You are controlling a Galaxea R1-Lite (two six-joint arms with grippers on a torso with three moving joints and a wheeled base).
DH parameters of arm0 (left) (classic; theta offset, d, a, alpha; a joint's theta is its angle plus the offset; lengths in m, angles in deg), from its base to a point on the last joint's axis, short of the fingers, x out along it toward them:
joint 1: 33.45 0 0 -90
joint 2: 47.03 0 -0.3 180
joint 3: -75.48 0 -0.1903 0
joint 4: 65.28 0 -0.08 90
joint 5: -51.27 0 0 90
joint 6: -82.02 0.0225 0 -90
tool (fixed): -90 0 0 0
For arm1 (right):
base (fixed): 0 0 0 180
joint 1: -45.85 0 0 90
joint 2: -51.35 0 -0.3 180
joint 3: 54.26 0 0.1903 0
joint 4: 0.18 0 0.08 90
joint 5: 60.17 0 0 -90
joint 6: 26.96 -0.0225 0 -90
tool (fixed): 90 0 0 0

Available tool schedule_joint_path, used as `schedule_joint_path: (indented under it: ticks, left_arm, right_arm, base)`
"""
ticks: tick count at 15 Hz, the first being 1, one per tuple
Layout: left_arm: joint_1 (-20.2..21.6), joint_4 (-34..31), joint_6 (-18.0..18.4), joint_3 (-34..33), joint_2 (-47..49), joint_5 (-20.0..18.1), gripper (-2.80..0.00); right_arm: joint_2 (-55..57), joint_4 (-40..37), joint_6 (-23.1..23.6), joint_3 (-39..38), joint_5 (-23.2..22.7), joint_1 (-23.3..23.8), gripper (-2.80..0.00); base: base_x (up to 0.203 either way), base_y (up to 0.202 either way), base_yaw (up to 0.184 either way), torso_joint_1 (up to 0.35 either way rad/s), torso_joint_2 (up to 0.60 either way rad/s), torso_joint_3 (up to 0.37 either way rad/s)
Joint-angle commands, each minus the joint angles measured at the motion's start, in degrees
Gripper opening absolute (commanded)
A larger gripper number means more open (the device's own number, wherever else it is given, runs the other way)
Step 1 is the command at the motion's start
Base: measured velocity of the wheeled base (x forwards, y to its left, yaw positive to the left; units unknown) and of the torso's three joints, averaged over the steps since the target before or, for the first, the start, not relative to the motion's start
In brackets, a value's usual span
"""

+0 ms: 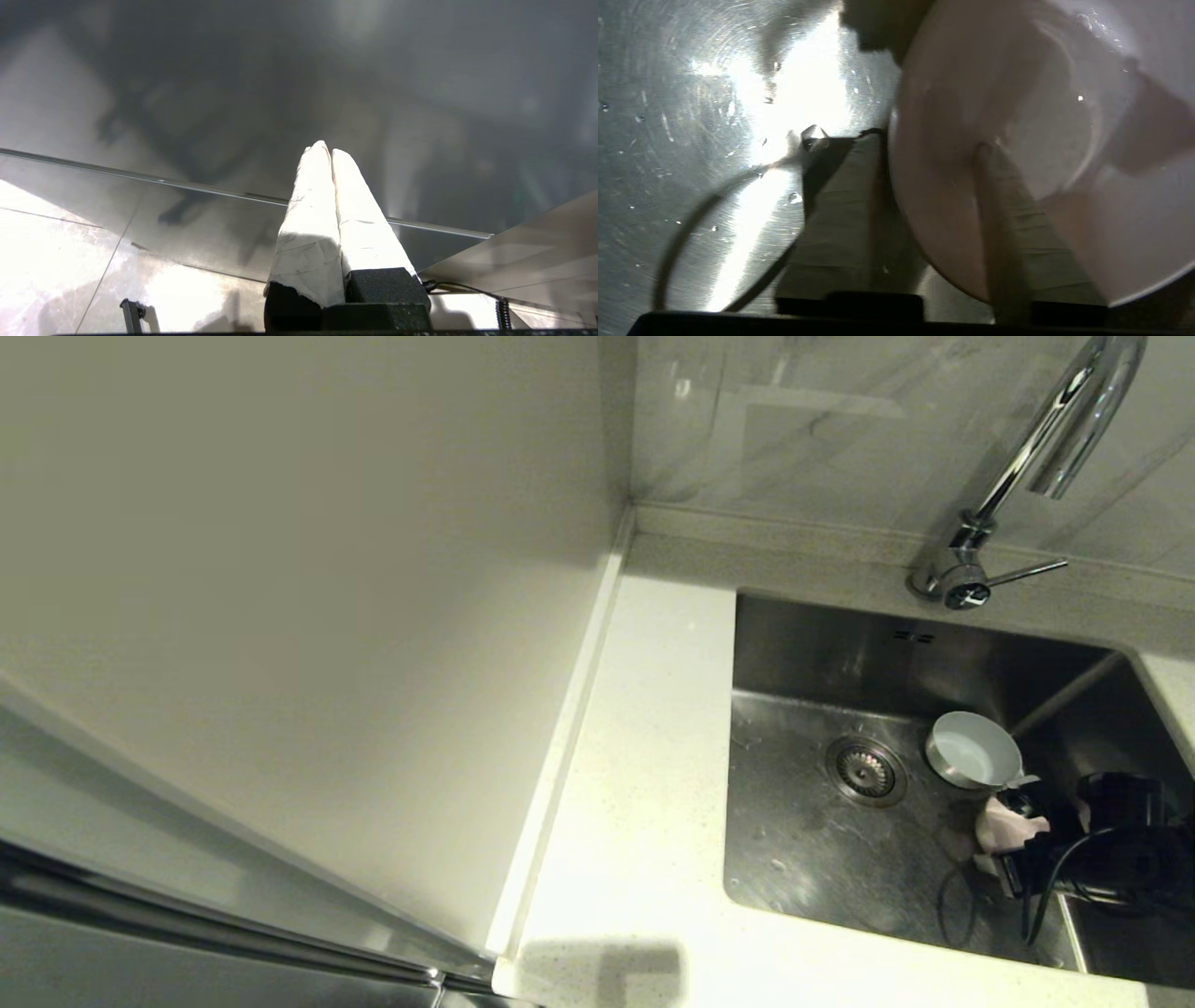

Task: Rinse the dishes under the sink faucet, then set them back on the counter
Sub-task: Put a bowl into the sink

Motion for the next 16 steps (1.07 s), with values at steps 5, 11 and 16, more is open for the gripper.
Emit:
schedule_joint_path:
  ticks: [5,11,16]
  left_arm:
    - [0.02,0.04,-0.01,-0.18,0.0,0.04,-2.8]
    - [0.02,0.04,-0.01,-0.18,0.0,-0.02,-2.8]
    - [0.02,0.04,-0.01,-0.18,0.0,-0.01,-2.8]
  right_arm:
    - [-2.53,0.17,0.06,0.85,-0.19,-0.07,0.0]
    - [-7.36,0.09,0.05,1.1,-0.11,-0.11,0.0]
    - [-9.23,0.0,-0.04,1.18,-0.11,-0.07,0.0]
  base:
    - [0.0,0.0,0.0,0.0,0.0,0.0]
    - [0.0,0.0,0.0,0.0,0.0,0.0]
    - [0.0,0.0,0.0,0.0,0.0,0.0]
